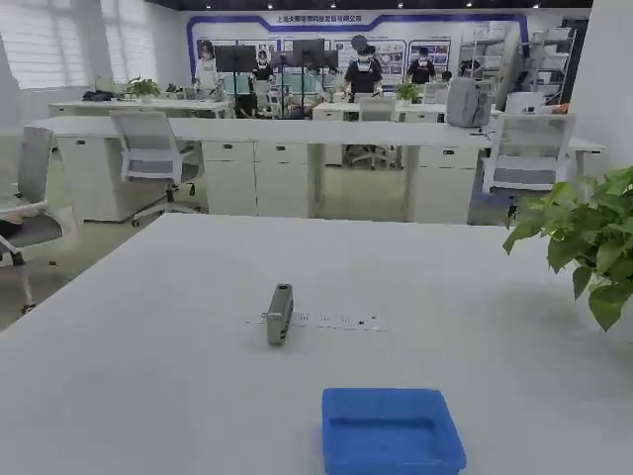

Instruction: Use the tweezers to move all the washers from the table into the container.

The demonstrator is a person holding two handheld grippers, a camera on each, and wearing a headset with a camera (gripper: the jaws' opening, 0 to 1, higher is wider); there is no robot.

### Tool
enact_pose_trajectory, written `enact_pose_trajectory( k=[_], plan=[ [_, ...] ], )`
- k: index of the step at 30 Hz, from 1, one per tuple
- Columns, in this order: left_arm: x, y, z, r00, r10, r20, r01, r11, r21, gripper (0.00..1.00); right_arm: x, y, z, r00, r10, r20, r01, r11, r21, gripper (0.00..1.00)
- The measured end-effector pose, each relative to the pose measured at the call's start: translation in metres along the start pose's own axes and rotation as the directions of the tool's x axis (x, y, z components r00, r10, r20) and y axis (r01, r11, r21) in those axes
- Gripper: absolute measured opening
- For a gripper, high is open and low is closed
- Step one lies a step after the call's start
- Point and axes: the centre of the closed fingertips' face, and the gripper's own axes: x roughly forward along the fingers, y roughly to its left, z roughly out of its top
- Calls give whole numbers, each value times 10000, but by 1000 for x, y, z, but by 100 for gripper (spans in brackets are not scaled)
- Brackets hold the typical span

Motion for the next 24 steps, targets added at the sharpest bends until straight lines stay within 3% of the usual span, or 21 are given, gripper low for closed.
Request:
enact_pose_trajectory(
  k=[5, 12, 16, 24],
  plan=[
    [4, -1, -4, 9998, -103, -156, 104, 9999, 73, 99, 2, 2, -2, 9999, 95, -135, -95, 9999, 45, 99],
    [4, -2, 0, 9998, -202, -41, 202, 9998, 89, 99, 7, 5, -4, 9993, 106, -362, -114, 9997, -219, 99],
    [4, -3, 6, 9990, -262, 352, 265, 9996, -62, 99, 8, 6, -3, 9995, 119, -304, -125, 9998, -183, 99],
    [4, -7, 11, 9980, -384, 507, 385, 9993, -2, 96, 9, 3, -2, 9996, 69, -263, -73, 9998, -166, 99]
  ],
)
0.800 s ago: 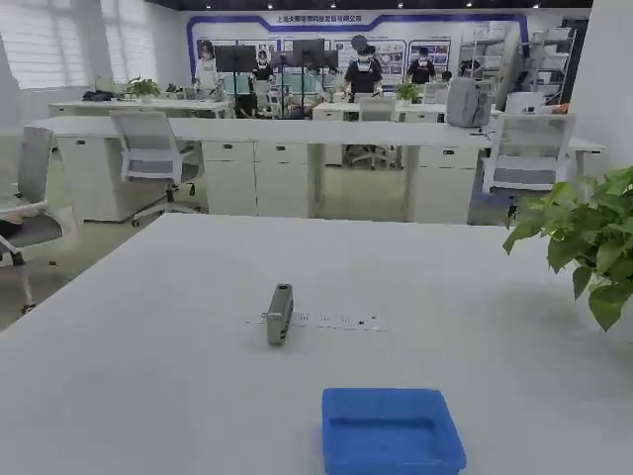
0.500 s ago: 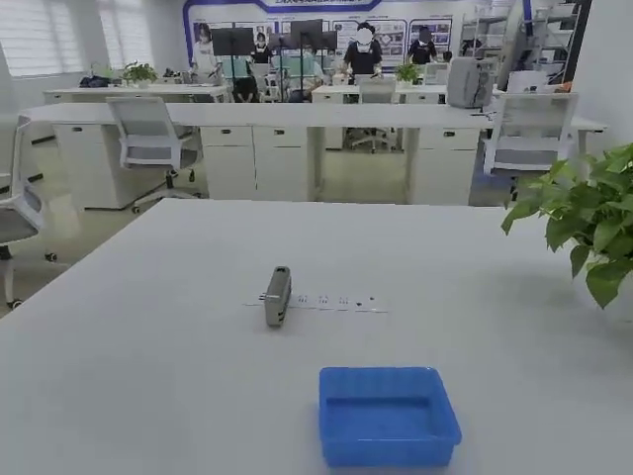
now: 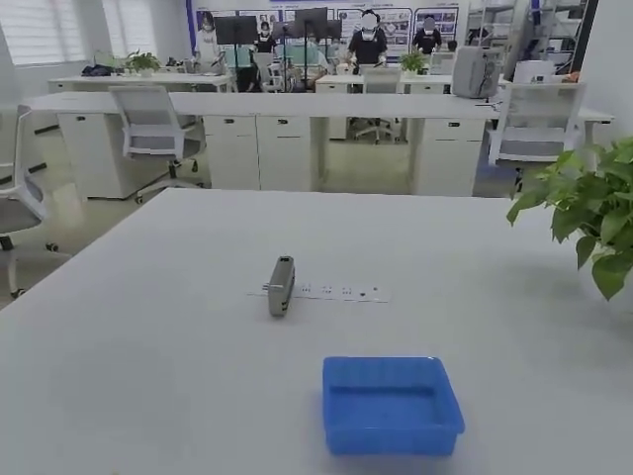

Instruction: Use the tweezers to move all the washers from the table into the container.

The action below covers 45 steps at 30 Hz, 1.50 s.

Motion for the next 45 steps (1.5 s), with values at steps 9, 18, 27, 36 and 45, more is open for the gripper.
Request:
enact_pose_trajectory(
  k=[9, 18, 27, 36, 45],
  plan=[
    [7, 1, 13, 9987, 120, 493, -129, 9997, 185, 96, 4, -3, 1, 9999, -70, -91, 70, 10000, -35, 99],
    [21, -5, 7, 9991, -391, 138, 382, 9975, 591, 89, 11, -12, -1, 9995, -299, -94, 298, 9995, -78, 95],
    [48, -15, -4, 9909, -1130, -726, 1227, 9814, 1474, 80, 27, -14, -13, 9981, -168, -595, 158, 9997, -168, 93],
    [79, -41, -24, 9422, -2841, -1779, 3228, 9120, 2533, 50, 44, -10, -32, 9909, 210, -1329, -276, 9985, -480, 91],
    [109, -60, -52, 8754, -3859, -2913, 4629, 8427, 2748, 27, 55, -9, -47, 9778, 581, -2012, -709, 9959, -566, 90]
  ],
)
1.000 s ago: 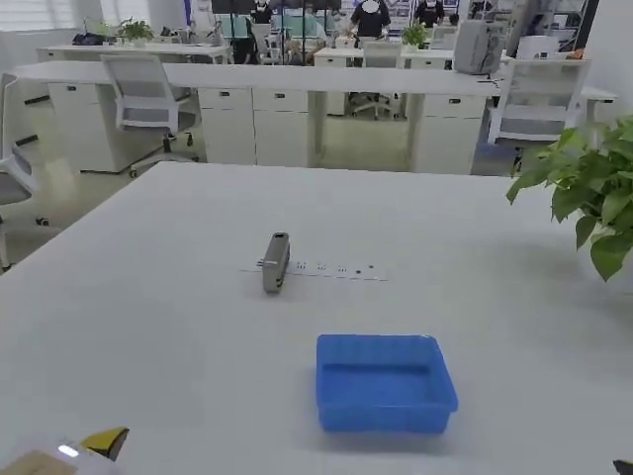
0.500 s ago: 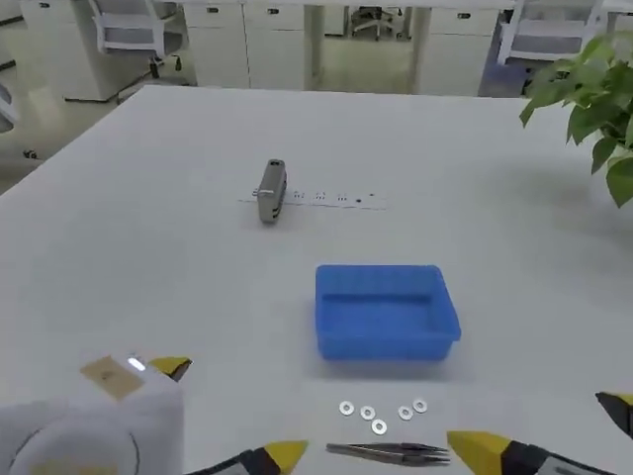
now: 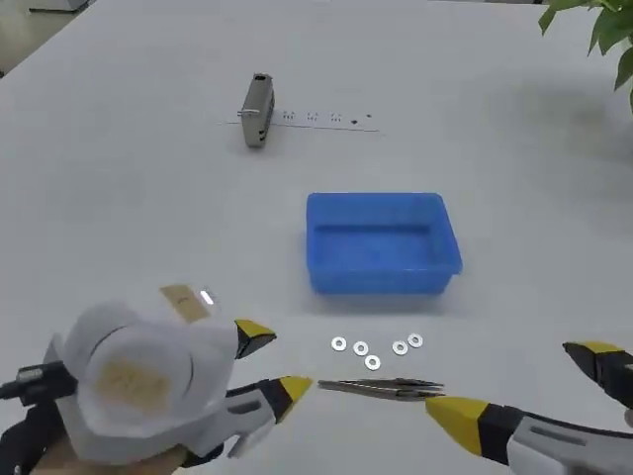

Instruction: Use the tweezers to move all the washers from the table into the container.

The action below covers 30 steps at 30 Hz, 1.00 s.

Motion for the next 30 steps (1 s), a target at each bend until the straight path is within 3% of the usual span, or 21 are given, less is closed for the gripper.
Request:
enact_pose_trajectory(
  k=[3, 7, 16, 22, 25, 30],
  plan=[
    [16, -2, -13, 9986, -183, -494, 208, 9985, 497, 17, 4, 0, -3, 9999, 109, -121, -108, 9999, 71, 90],
    [27, -6, -16, 9976, -466, -519, 493, 9975, 513, 10, 7, 4, -5, 9992, 320, -255, -320, 9995, 12, 92],
    [41, -14, -22, 9908, -1181, -658, 1232, 9892, 800, 8, 13, 14, -8, 9968, 631, -497, -640, 9978, -155, 91],
    [46, -21, -20, 9841, -1717, -453, 1757, 9785, 1083, 7, 17, 23, -10, 9940, 906, -620, -923, 9954, -260, 91],
    [49, -28, -21, 9805, -1891, -532, 1958, 9626, 1870, 0, 22, 30, -14, 9892, 1179, -869, -1220, 9915, -444, 89],
    [44, -39, -18, 9767, -2102, -425, 2144, 9538, 2103, 0, 27, 45, -16, 9717, 1949, -1333, -2138, 9659, -1463, 71]
  ],
)
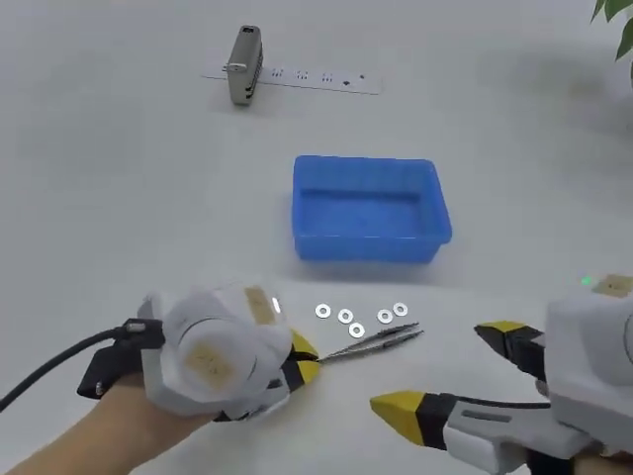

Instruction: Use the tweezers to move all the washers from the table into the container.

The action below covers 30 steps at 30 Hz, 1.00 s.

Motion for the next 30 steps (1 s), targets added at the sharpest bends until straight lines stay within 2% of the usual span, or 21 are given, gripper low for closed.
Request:
enact_pose_trajectory(
  k=[3, 4, 5, 6, 8, 9, 10, 11, 16, 20, 22, 25, 26, 28, 30],
  plan=[
    [-8, -3, 6, 10000, 57, 50, -58, 9996, 275, 0, 6, 8, 0, 9982, 395, -453, -439, 9938, -1020, 67],
    [-12, -3, 11, 9999, 86, 104, -89, 9995, 313, 0, 8, 13, 1, 9961, 651, -604, -735, 9859, -1502, 64],
    [-15, -4, 14, 9998, 105, 184, -112, 9993, 352, 0, 9, 14, 1, 9956, 695, -623, -789, 9831, -1651, 59],
    [-20, -5, 19, 9995, 158, 276, -168, 9992, 366, 0, 11, 16, 2, 9945, 780, -703, -909, 9744, -2054, 55],
    [-26, -6, 25, 9991, 251, 353, -270, 9981, 546, 0, 16, 25, 2, 9892, 1111, -960, -1316, 9608, -2442, 50],
    [-29, -7, 29, 9986, 250, 458, -277, 9979, 590, 0, 17, 26, 2, 9884, 1146, -998, -1361, 9597, -2458, 47],
    [-37, -9, 37, 9973, 303, 665, -338, 9981, 514, 0, 20, 33, 2, 9822, 1472, -1167, -1717, 9553, -2406, 45],
    [-40, -11, 41, 9963, 340, 795, -382, 9979, 524, 0, 22, 35, 5, 9810, 1590, -1113, -1819, 9533, -2410, 42],
    [-58, -20, 58, 9926, 383, 1156, -455, 9972, 599, 0, 29, 46, 12, 9756, 1831, -1211, -2131, 9224, -3221, 32],
    [-66, -25, 67, 9915, 305, 1265, -408, 9960, 795, 0, 34, 50, 12, 9709, 1887, -1475, -2337, 8811, -4113, 26],
    [-69, -27, 69, 9916, 268, 1263, -390, 9946, 957, 0, 34, 55, 14, 9667, 2030, -1558, -2516, 8650, -4341, 21],
    [-74, -27, 73, 9920, 172, 1254, -308, 9937, 1079, 0, 37, 56, 17, 9663, 2017, -1597, -2546, 8395, -4800, 11],
    [-74, -27, 73, 9927, 106, 1203, -244, 9932, 1135, 0, 38, 55, 19, 9673, 1963, -1606, -2514, 8266, -5035, 7],
    [-75, -24, 74, 9930, 163, 1172, -310, 9917, 1247, 0, 40, 61, 23, 9599, 2286, -1622, -2789, 8380, -4691, 7],
    [-76, -19, 76, 9921, 278, 1225, -429, 9916, 1223, 0, 41, 61, 27, 9595, 2340, -1571, -2810, 8367, -4700, 6]
  ],
)
